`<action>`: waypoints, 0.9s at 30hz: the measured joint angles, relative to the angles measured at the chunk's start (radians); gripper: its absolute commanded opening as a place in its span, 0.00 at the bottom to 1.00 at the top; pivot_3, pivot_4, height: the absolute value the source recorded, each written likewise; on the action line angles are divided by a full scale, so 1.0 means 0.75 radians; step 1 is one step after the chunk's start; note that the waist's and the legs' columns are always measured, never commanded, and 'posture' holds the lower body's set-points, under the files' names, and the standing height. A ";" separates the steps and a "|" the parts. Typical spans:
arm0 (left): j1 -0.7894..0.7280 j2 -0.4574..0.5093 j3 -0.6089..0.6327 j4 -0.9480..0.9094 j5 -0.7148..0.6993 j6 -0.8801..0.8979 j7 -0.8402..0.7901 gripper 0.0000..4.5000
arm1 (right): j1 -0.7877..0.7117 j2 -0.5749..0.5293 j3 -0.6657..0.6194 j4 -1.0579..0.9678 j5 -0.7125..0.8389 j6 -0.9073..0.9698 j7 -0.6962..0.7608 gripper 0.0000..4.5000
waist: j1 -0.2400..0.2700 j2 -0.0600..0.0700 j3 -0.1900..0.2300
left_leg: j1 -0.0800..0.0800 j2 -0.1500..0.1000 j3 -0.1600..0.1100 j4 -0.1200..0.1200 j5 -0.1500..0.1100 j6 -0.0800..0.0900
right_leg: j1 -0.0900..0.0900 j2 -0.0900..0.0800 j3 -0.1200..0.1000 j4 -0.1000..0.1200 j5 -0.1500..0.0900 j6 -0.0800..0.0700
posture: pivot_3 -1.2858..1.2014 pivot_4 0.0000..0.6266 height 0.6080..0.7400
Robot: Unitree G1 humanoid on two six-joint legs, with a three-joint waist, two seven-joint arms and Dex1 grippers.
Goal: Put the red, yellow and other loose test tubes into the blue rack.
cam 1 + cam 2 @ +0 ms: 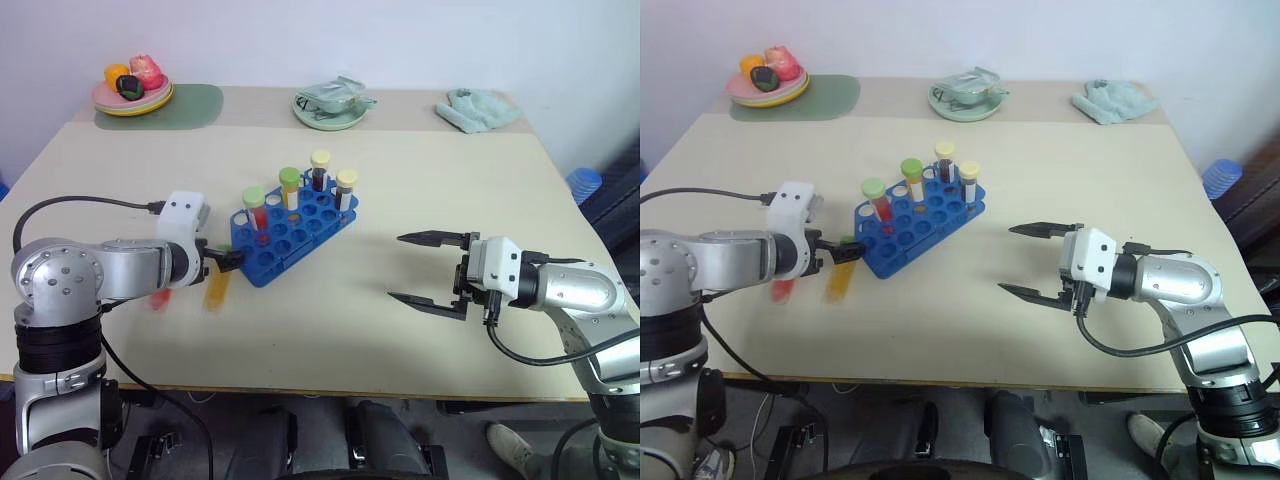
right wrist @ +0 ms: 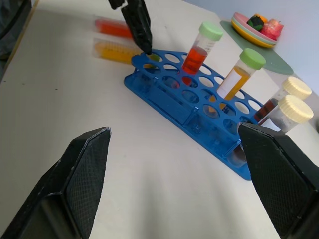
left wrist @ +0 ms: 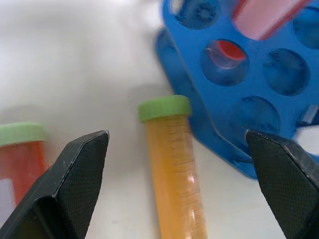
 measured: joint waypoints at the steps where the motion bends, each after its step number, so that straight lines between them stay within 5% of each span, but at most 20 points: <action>1: 0.003 0.011 0.013 -0.032 -0.012 -0.001 -0.025 1.00 | 0.000 0.003 0.000 0.004 -0.001 -0.002 -0.002 0.92 | 0.000 0.000 0.000 | 0.000 0.000 0.000 0.000 0.000 0.000 | 0.000 0.000 0.000 0.000 0.000 0.000 | 0.52 0.24 1.00; 15: 0.152 0.124 0.094 -0.174 -0.009 0.000 -0.194 1.00 | -0.001 0.006 0.001 0.025 -0.001 -0.014 -0.017 0.92 | 0.001 0.000 0.000 | 0.000 0.000 0.000 0.000 0.000 0.000 | 0.000 0.000 0.000 0.000 0.000 0.000 | 0.52 0.24 1.00; 27: 0.153 0.176 -0.014 -0.018 -0.149 0.000 -0.007 1.00 | -0.011 0.007 0.004 0.036 -0.001 -0.013 -0.023 0.92 | 0.005 0.000 0.000 | 0.000 0.000 0.000 0.000 -0.003 0.006 | 0.000 -0.001 0.000 0.000 0.000 0.000 | 0.52 0.24 1.00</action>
